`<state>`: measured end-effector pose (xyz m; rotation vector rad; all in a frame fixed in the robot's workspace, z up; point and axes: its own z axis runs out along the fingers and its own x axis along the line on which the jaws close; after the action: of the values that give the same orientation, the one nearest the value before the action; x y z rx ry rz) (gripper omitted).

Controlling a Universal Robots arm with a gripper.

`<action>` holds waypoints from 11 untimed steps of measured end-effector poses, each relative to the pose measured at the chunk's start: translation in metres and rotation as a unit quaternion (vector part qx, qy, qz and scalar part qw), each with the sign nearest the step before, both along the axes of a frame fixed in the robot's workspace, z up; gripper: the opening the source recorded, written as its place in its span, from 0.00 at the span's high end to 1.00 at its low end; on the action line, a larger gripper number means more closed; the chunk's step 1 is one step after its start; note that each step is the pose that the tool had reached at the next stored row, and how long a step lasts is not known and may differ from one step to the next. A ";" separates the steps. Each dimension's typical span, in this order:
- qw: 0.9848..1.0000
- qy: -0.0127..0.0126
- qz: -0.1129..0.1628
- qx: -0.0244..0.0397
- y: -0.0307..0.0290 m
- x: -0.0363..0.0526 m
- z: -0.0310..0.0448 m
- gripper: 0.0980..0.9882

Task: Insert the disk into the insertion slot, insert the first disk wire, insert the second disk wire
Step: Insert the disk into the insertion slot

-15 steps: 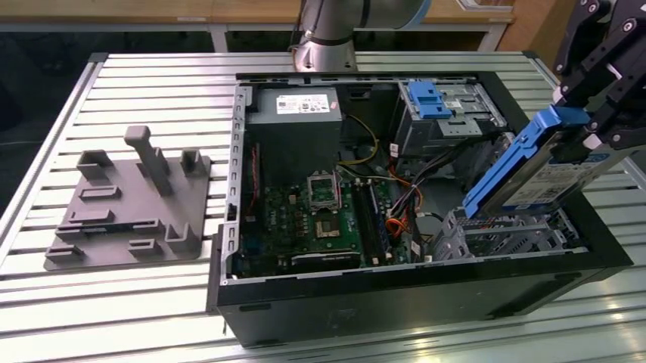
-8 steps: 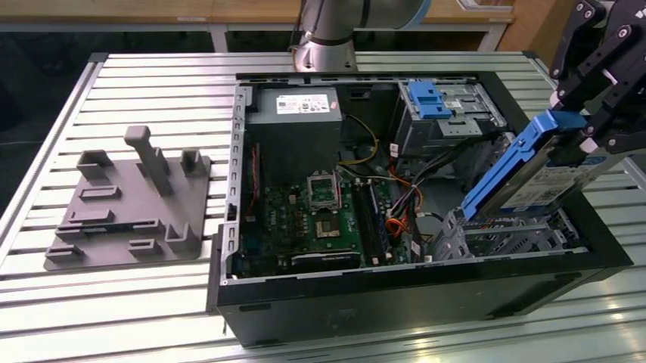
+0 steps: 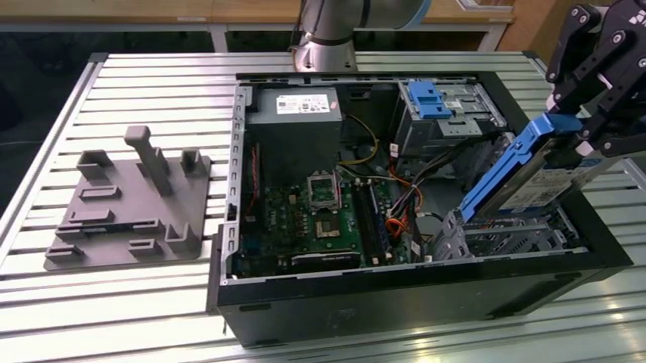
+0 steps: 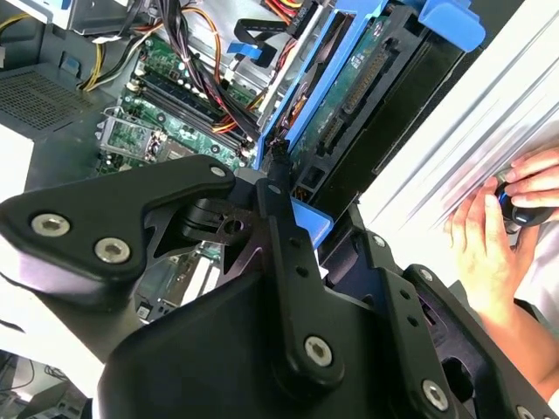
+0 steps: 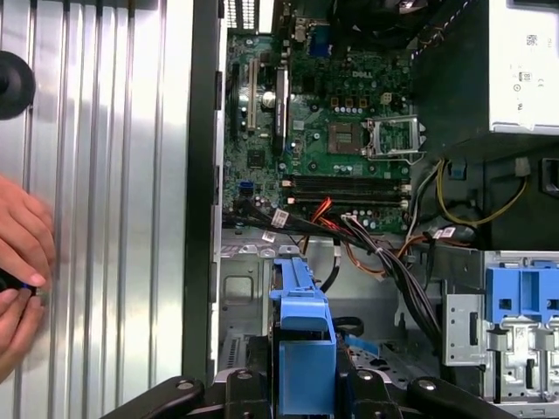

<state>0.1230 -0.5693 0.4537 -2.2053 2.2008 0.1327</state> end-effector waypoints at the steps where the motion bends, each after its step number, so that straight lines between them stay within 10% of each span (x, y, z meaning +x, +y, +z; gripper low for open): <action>1: 1.000 0.000 0.001 0.000 0.0000 0.0000 -0.0004 0.70; 11: 1.000 0.000 0.008 0.000 -0.0001 0.0000 -0.0038 0.70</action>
<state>0.1230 -0.5694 0.4499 -2.2225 2.1848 0.1326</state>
